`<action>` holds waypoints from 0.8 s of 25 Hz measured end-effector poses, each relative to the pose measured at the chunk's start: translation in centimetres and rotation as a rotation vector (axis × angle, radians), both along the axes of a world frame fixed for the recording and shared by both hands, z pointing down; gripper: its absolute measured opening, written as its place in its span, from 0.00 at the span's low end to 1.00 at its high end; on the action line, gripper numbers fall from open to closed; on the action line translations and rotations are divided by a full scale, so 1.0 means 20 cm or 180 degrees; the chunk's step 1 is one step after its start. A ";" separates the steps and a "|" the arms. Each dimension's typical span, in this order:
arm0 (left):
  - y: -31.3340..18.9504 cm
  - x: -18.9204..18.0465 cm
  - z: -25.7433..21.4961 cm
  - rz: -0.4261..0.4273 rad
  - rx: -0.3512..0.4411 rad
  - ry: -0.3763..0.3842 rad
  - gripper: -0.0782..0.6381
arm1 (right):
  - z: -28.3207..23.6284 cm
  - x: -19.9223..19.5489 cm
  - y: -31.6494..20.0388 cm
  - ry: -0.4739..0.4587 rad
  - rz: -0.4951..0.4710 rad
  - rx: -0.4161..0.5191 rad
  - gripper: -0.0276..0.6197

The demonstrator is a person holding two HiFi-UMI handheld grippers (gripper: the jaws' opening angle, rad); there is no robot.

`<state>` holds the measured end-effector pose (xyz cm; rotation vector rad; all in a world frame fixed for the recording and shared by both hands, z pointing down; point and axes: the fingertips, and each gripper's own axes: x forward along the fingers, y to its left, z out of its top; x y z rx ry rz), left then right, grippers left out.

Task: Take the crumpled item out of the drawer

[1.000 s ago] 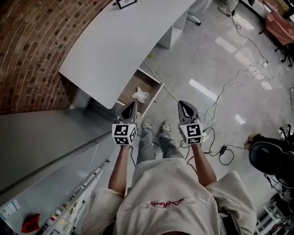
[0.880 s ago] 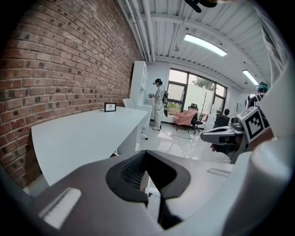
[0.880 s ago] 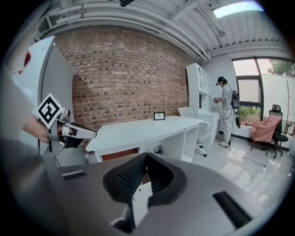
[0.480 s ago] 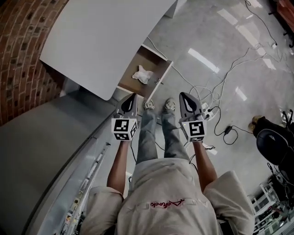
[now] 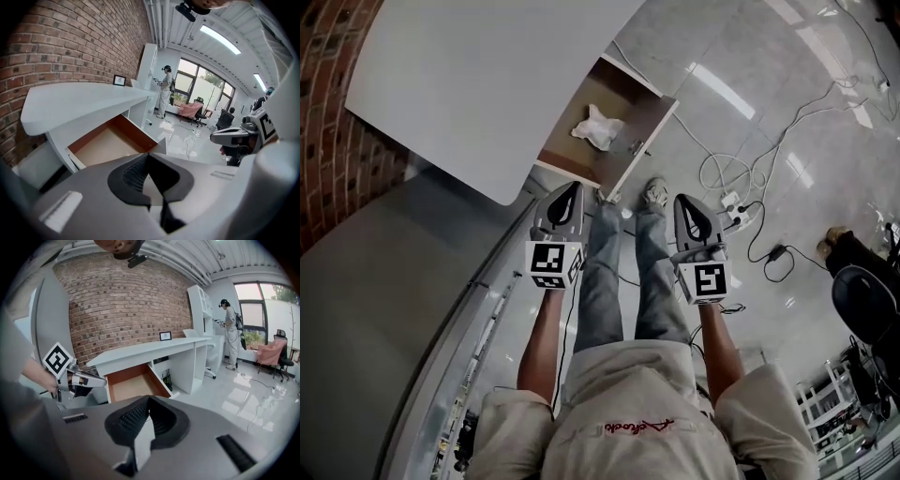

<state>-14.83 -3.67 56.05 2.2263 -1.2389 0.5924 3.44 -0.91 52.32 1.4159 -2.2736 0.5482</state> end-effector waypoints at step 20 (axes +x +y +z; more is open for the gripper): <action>-0.46 0.12 0.35 0.0233 0.0145 -0.0419 0.12 | 0.26 0.20 0.10 0.0025 -0.0054 -0.0090 0.06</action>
